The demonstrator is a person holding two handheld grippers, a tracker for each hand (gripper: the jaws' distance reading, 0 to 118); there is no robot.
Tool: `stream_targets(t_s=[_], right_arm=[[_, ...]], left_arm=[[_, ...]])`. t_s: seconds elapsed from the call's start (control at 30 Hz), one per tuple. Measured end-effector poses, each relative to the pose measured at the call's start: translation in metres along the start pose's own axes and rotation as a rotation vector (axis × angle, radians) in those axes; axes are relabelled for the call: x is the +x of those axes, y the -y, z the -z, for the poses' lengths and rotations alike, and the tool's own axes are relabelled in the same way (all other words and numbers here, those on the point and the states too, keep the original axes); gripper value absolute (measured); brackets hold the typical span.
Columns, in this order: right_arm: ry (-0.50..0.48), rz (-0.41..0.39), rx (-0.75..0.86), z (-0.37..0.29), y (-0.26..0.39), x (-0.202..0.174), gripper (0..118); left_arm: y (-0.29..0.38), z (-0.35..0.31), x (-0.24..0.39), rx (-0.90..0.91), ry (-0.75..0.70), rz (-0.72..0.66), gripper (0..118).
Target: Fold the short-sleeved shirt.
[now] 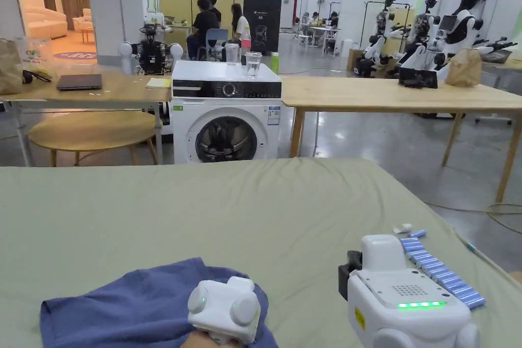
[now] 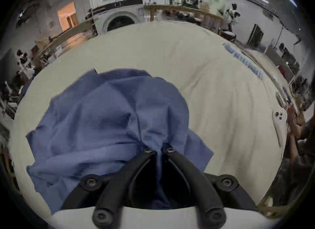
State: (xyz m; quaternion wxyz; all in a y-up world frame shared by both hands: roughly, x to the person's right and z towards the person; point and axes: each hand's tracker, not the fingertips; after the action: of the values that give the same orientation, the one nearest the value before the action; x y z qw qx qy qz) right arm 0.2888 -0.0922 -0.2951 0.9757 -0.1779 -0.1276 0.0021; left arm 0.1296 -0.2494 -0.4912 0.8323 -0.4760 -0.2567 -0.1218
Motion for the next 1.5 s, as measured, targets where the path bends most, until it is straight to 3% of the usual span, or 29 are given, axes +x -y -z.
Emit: stream_targets(t_s=[0.03,0.07,0.13,0.17,0.37,0.53,0.63,0.67,0.73,0.77,0.83,0.9,1.23,1.3,1.33,1.37,1.4,1.5], right_arm=[[-0.004,-0.002,-0.006,0.004,0.002,0.002,0],[-0.007,-0.004,-0.011,0.007,0.003,0.003,0],[-0.019,0.0,-0.026,0.01,0.005,0.003,0],[-0.026,0.005,-0.029,0.011,0.005,0.003,0],[-0.103,0.022,-0.012,0.008,0.002,-0.015,0],[-0.161,0.022,0.004,0.008,0.004,-0.042,0],[-0.192,0.023,0.012,0.008,0.007,-0.06,0],[-0.196,0.026,0.014,0.008,0.008,-0.066,0],[-0.215,0.032,0.013,0.009,0.01,-0.077,0],[-0.224,0.033,0.01,0.01,0.011,-0.083,0],[-0.231,0.025,0.005,0.011,0.013,-0.093,0],[-0.237,0.009,0.001,0.013,0.016,-0.102,0],[-0.192,-0.005,-0.071,0.031,0.037,-0.113,0],[-0.185,0.0,-0.091,0.036,0.04,-0.109,0],[-0.167,-0.007,-0.1,0.04,0.042,-0.108,0],[-0.152,-0.015,-0.108,0.044,0.045,-0.105,0],[-0.139,-0.024,-0.119,0.047,0.048,-0.102,0],[-0.103,-0.051,-0.164,0.06,0.059,-0.091,0]], left_arm=[[0.0,-0.001,-0.003,0.012,0.003,-0.01,3],[0.0,-0.004,-0.005,0.027,0.006,-0.019,23],[0.003,-0.022,-0.007,0.078,0.05,-0.046,94],[0.004,-0.031,-0.01,0.103,0.067,-0.057,112],[0.032,-0.155,-0.046,0.393,0.003,-0.013,112],[0.089,-0.257,-0.097,0.556,-0.172,-0.026,112],[0.123,-0.288,-0.131,0.561,-0.308,-0.049,111],[0.133,-0.295,-0.142,0.553,-0.334,-0.059,94],[0.146,-0.301,-0.162,0.506,-0.394,-0.083,0],[0.153,-0.299,-0.173,0.472,-0.487,-0.144,0],[0.15,-0.304,-0.197,0.463,-0.361,-0.145,0],[0.148,-0.301,-0.219,0.406,-0.401,-0.185,0],[0.149,-0.196,-0.329,0.086,-0.278,-0.417,0],[0.146,-0.173,-0.335,0.066,-0.344,-0.398,12],[0.145,-0.161,-0.342,0.059,-0.334,-0.401,50],[0.144,-0.148,-0.346,0.022,-0.328,-0.415,107],[0.143,-0.139,-0.35,0.016,-0.327,-0.422,118],[0.135,-0.112,-0.354,-0.032,-0.342,-0.441,115]])
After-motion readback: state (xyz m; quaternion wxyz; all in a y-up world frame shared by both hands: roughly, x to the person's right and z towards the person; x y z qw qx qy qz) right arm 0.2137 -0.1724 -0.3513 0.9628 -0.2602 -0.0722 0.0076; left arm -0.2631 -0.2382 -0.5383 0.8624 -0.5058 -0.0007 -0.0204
